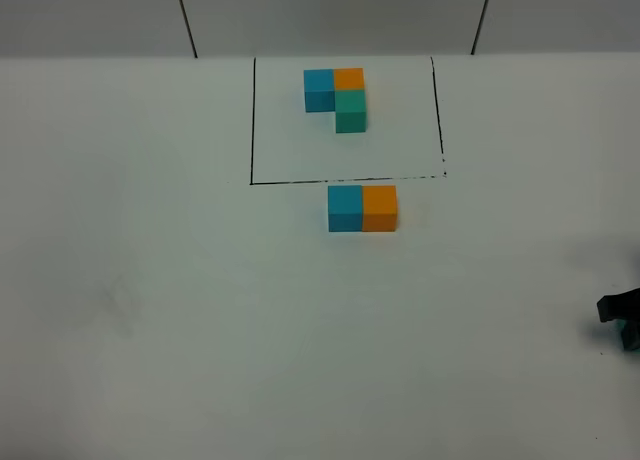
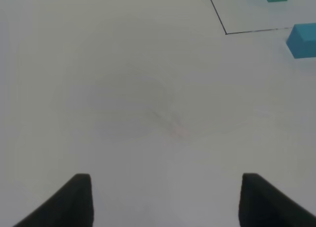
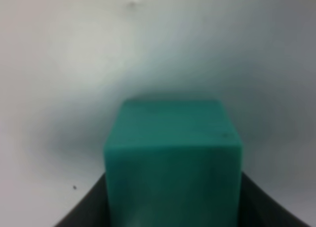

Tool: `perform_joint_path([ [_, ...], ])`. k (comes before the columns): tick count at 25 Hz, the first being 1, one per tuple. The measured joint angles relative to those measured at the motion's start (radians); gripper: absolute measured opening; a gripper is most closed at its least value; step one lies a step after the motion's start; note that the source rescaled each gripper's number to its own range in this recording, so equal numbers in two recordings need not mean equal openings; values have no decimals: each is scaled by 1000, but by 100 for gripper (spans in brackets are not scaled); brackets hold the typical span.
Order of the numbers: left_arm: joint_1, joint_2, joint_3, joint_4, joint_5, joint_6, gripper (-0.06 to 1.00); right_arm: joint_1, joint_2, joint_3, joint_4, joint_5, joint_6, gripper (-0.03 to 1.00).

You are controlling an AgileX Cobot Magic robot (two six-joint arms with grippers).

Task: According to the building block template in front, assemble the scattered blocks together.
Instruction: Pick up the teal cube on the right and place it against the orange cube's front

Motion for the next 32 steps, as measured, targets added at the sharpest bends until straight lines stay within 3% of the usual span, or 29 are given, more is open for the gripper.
perform_joint_path([
  [5,0,0,0,0,0,0,36,52,-60,-39,-5,96,144,2],
  [8,0,0,0,-1,0,0,36,182,-124,-74,-23,156,306,2],
  [14,0,0,0,-1,0,0,36,495,-159,-160,-130,231,766,2],
  [17,0,0,0,-1,0,0,36,629,-105,-224,-168,261,911,2],
  [24,0,0,0,-1,0,0,36,804,123,-466,-214,335,992,2],
  [32,0,0,0,-1,0,0,36,866,342,-719,-220,341,993,2],
])
